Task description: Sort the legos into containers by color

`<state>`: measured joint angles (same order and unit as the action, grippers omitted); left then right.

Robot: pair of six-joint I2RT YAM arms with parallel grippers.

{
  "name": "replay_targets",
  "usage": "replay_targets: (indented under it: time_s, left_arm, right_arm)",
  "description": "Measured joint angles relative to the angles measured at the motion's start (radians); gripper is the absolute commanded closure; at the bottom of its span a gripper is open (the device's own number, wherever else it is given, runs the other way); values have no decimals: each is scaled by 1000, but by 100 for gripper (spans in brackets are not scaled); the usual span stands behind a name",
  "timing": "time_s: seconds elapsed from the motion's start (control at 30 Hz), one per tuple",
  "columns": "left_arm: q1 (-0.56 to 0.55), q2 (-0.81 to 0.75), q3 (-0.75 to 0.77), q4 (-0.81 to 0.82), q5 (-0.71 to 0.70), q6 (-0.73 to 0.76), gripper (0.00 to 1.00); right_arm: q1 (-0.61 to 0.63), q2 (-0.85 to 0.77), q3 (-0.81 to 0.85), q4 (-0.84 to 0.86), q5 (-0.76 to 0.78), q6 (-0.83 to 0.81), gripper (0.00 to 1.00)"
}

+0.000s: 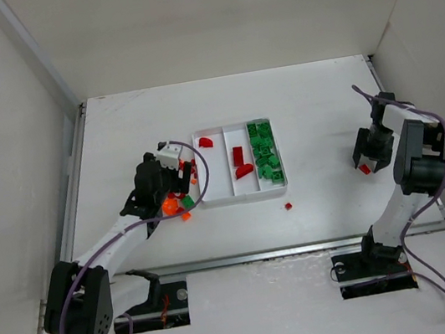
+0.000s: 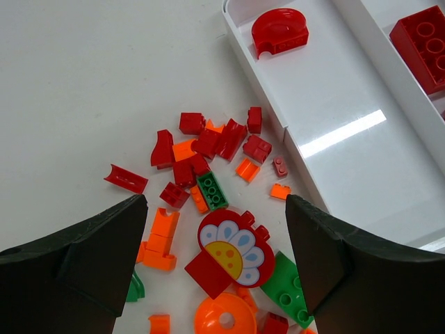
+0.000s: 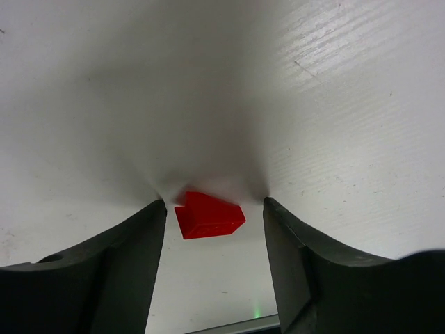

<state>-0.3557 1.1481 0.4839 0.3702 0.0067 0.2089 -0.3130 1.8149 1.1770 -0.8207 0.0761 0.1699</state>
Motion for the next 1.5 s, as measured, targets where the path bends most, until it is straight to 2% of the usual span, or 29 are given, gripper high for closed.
replay_targets:
  time_s: [0.3, 0.5, 0.67, 0.9, 1.33, 1.5]
  left_arm:
    - [0, 6, 0, 4, 0, 3, 21]
    - [0, 15, 0, 8, 3, 3, 21]
    - [0, 15, 0, 9, 4, 11, 21]
    - [8, 15, -7, 28, 5, 14, 21]
    - [11, 23, -7, 49, 11, 15, 21]
    - [10, 53, -5, 48, 12, 10, 21]
  right_arm:
    - [0, 4, 3, -10, -20, 2, 47]
    - [0, 5, 4, -19, -22, 10, 48]
    - [0, 8, 6, -31, -26, 17, 63]
    - [0, 8, 6, -36, -26, 21, 72]
    - [10, -52, 21, -42, -78, 33, 74]
    - [99, -92, 140, -61, -71, 53, 78]
